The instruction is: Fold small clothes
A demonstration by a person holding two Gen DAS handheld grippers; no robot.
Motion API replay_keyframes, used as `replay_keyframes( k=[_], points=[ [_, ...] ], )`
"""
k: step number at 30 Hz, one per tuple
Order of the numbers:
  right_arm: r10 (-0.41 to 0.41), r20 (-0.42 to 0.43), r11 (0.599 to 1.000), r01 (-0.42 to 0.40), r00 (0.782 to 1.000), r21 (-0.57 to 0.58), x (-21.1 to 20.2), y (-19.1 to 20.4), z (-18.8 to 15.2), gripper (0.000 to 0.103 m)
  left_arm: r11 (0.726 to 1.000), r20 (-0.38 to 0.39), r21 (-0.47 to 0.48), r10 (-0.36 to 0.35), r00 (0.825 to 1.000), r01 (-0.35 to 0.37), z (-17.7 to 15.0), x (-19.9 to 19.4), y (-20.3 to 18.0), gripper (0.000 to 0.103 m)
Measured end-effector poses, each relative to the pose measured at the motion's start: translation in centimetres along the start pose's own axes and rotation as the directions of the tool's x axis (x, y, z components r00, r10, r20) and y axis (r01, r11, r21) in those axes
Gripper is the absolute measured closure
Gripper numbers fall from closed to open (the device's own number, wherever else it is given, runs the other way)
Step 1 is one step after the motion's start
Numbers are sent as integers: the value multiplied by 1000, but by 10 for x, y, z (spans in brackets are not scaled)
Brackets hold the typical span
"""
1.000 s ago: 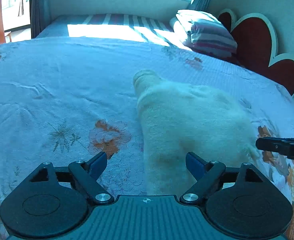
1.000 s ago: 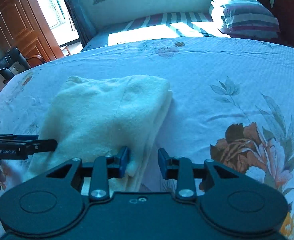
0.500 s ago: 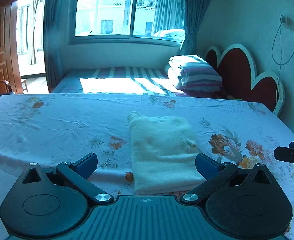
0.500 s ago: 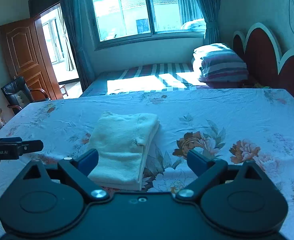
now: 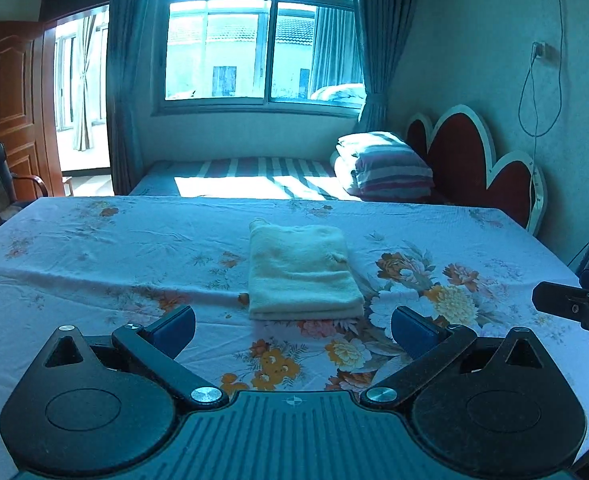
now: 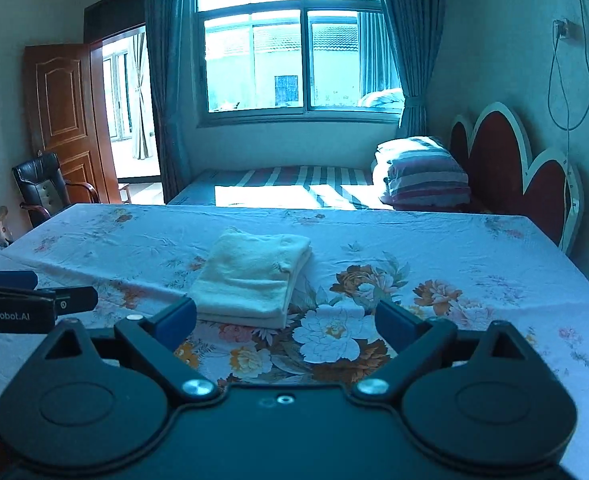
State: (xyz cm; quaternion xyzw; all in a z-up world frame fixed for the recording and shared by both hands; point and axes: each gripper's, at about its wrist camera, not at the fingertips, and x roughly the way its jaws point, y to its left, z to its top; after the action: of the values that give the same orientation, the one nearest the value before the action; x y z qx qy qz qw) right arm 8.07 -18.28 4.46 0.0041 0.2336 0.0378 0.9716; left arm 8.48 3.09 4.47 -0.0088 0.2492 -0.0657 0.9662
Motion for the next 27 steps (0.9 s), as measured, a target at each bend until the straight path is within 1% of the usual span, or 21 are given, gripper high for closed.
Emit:
replay_keyframes(
  k=[4,7,9,15,27],
  points=[
    [-4,18,1000,4,1000,12,-27,0,-7,7,1000,25,-8,8,1000,-8,-8,-32,1,0],
    [5,35,1000,-4,999,-8,-38,6,-9,6,1000,36,-17,7,999,-6,-10,-43,3,0],
    [19,36,1000,-19,999,-7,-43,10,-10,6,1000,43,-17,3,999,-3,-11,-48,4,0],
    [16,67,999,-14,998,-30,-55,18,-6,6,1000,70,-18,3,998,-2,-9,-58,4,0],
    [9,81,1000,-9,997,-8,-66,16,-15,6,1000,77,4,-7,997,6,-9,-67,-1,0]
  ],
)
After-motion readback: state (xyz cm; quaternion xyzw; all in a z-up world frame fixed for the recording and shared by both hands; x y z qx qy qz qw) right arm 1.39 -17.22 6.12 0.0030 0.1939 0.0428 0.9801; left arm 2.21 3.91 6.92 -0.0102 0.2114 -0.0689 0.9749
